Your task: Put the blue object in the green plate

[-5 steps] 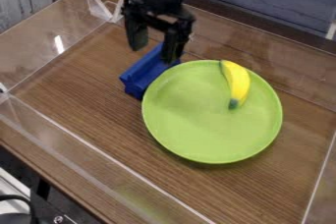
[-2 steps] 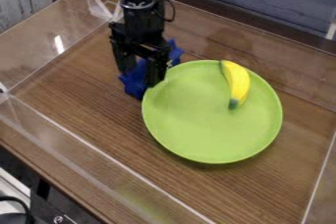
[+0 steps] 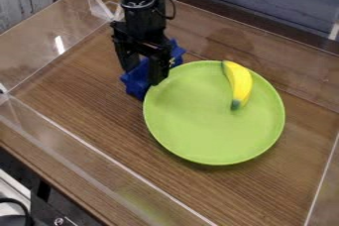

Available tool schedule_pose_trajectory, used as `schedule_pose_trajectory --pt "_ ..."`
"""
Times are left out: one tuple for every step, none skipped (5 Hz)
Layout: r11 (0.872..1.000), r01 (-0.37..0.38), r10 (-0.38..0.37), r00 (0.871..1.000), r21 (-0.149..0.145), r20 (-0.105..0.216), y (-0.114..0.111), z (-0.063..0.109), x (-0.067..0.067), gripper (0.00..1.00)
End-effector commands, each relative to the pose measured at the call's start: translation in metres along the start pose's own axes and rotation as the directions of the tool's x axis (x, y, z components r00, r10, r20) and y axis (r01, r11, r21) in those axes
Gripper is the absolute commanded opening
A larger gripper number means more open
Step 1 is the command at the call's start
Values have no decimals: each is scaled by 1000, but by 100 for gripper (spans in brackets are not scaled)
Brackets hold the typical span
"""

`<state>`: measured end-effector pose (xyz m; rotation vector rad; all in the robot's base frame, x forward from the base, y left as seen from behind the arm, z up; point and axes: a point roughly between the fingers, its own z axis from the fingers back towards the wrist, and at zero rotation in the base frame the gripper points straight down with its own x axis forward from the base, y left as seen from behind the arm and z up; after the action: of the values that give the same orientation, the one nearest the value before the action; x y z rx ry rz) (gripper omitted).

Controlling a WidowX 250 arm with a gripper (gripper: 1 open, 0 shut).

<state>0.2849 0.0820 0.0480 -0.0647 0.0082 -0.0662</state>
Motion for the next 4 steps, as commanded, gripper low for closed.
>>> schedule_pose_trajectory --pt "1000 14 -14 999 6 44 -4 10 6 100" --pt "1000 21 -21 998 2 51 -7 10 9 100" --pt "1000 25 -25 998 -2 52 -10 9 10 100" --pt "1000 29 -29 998 -5 51 -13 8 11 100"
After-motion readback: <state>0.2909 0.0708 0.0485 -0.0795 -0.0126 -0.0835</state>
